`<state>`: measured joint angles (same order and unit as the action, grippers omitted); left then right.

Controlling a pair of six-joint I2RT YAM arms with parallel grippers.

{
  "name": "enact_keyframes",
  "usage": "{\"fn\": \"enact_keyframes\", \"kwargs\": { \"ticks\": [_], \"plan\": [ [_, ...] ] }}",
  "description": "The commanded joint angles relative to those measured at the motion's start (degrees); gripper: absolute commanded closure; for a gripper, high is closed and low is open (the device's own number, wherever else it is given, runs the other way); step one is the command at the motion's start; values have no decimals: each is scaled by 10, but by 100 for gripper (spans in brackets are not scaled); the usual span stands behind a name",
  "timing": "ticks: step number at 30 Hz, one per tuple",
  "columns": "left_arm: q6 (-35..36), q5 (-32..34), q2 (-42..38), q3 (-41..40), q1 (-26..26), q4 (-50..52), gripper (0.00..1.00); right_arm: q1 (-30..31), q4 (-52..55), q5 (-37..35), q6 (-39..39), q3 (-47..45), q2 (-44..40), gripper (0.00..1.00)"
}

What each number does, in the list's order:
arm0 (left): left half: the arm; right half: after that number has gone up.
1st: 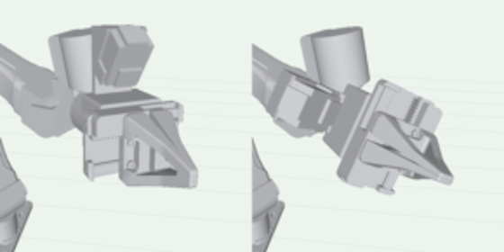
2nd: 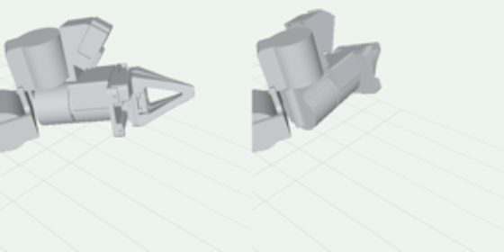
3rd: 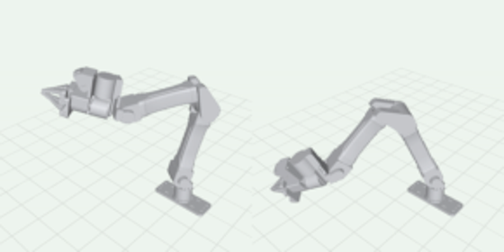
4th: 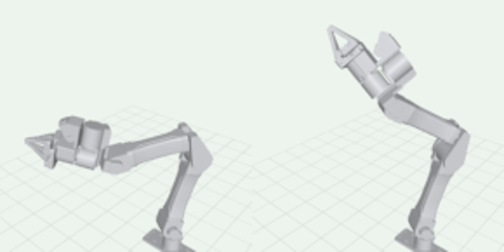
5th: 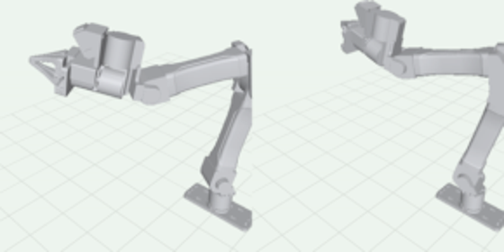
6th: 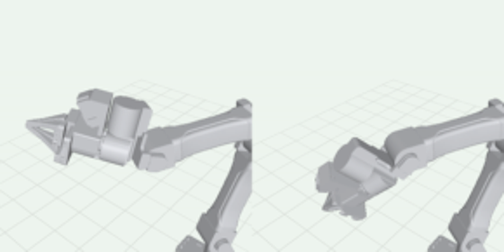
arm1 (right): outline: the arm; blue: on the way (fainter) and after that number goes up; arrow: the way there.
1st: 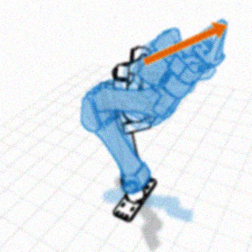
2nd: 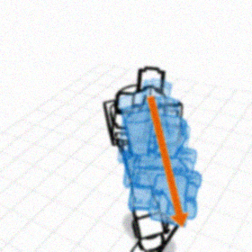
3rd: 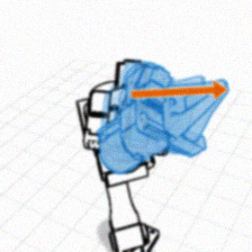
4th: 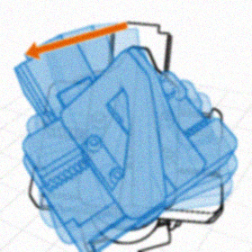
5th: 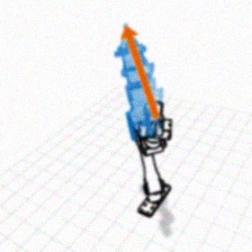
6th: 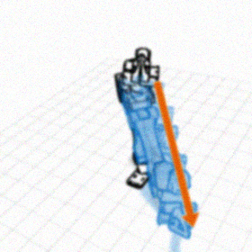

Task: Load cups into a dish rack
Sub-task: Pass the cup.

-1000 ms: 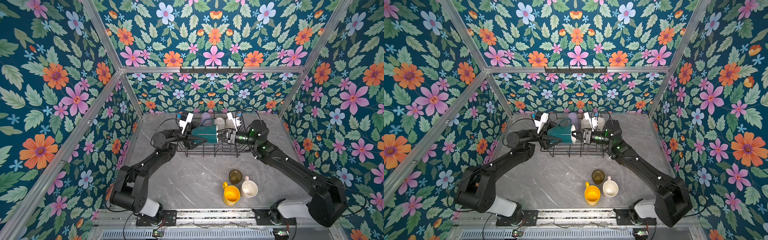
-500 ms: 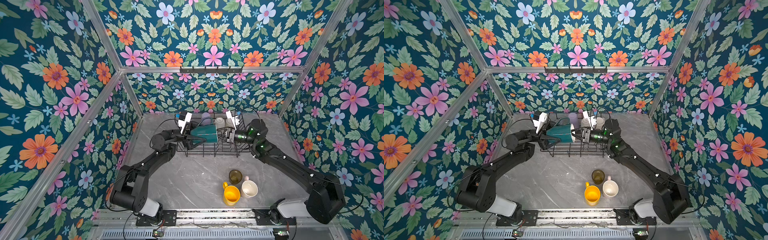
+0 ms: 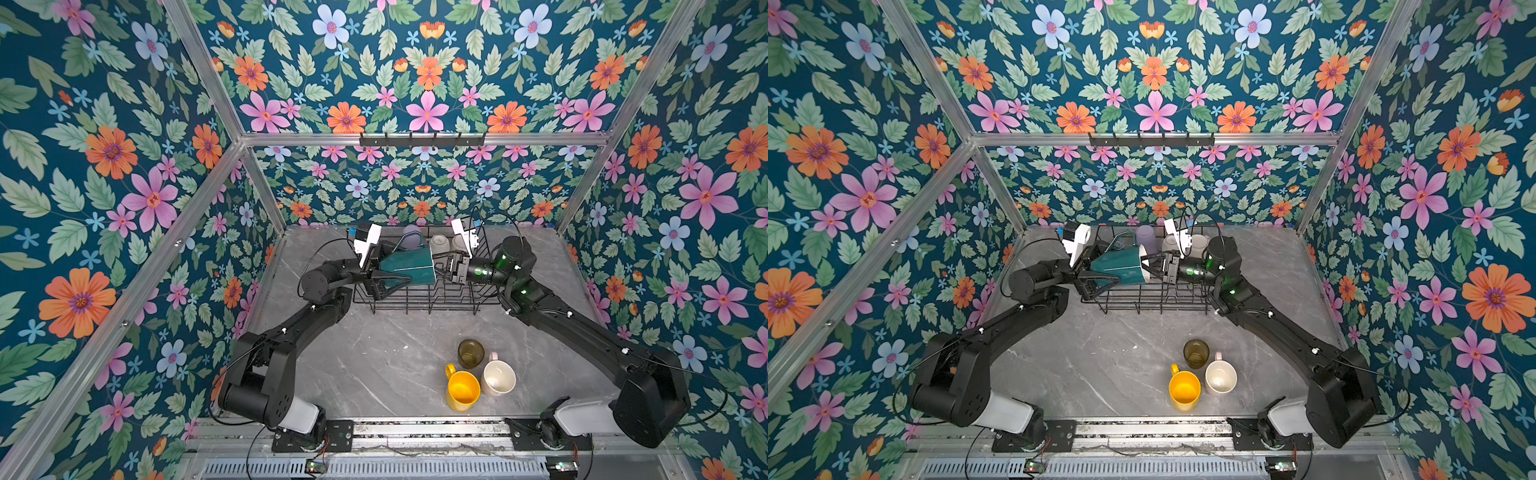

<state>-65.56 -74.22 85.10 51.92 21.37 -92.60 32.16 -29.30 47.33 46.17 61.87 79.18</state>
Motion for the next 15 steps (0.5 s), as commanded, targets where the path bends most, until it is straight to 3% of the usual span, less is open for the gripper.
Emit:
{"fn": "enact_keyframes", "kwargs": {
  "ticks": [1, 10, 15],
  "plan": [
    [12, -24, -2, 1, 12, 15, 5, 17, -32, 22, -9, 6, -2, 100],
    [50, -16, -9, -3, 13, 56, 5, 20, -17, 17, -9, 19, -3, 100],
    [115, -8, -28, -8, 14, 136, 5, 25, -14, 12, -6, 18, -3, 100]
  ]
}}
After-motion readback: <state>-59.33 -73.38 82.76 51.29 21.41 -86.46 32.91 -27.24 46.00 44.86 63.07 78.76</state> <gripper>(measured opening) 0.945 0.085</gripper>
